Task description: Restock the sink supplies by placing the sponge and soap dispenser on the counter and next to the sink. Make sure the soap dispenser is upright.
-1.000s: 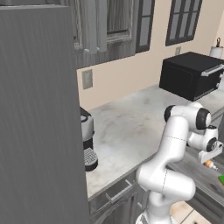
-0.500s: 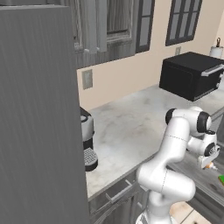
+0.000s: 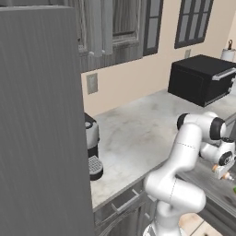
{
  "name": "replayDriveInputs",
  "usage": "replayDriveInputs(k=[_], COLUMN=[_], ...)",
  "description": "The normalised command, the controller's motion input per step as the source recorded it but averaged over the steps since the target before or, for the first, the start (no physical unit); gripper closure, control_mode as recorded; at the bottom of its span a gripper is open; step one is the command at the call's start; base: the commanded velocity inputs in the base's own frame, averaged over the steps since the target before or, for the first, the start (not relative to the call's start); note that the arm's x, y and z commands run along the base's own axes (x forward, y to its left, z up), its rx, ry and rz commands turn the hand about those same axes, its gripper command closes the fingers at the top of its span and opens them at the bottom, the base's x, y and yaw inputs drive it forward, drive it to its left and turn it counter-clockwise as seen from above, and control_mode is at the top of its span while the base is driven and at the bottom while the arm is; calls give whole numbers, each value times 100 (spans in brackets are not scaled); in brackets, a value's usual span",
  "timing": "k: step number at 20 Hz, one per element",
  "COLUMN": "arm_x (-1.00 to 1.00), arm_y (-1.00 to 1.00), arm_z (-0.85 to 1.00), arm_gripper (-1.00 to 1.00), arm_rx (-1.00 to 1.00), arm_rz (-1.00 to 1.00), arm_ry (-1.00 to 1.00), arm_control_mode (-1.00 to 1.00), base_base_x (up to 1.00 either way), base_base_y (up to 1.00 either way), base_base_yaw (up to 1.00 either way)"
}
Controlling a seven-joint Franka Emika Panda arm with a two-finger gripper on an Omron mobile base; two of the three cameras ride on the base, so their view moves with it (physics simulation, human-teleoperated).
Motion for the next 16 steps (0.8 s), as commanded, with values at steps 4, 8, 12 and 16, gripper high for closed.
replayDriveInputs(k=[4, 8, 12, 16], arm_x=[-42, -13, 0, -1], arm_y=[1, 24, 29, 39], arm_z=[95, 100, 100, 100], arm_gripper=[100, 100, 100, 100], arm_rx=[-7, -9, -7, -2], arm_rz=[3, 0, 0, 0], arm_ry=[-15, -12, -7, -2], arm_control_mode=[-100, -100, -100, -100], base_base_x=[0, 0, 0, 0], base_base_y=[0, 0, 0, 0], base_base_yaw=[0, 0, 0, 0])
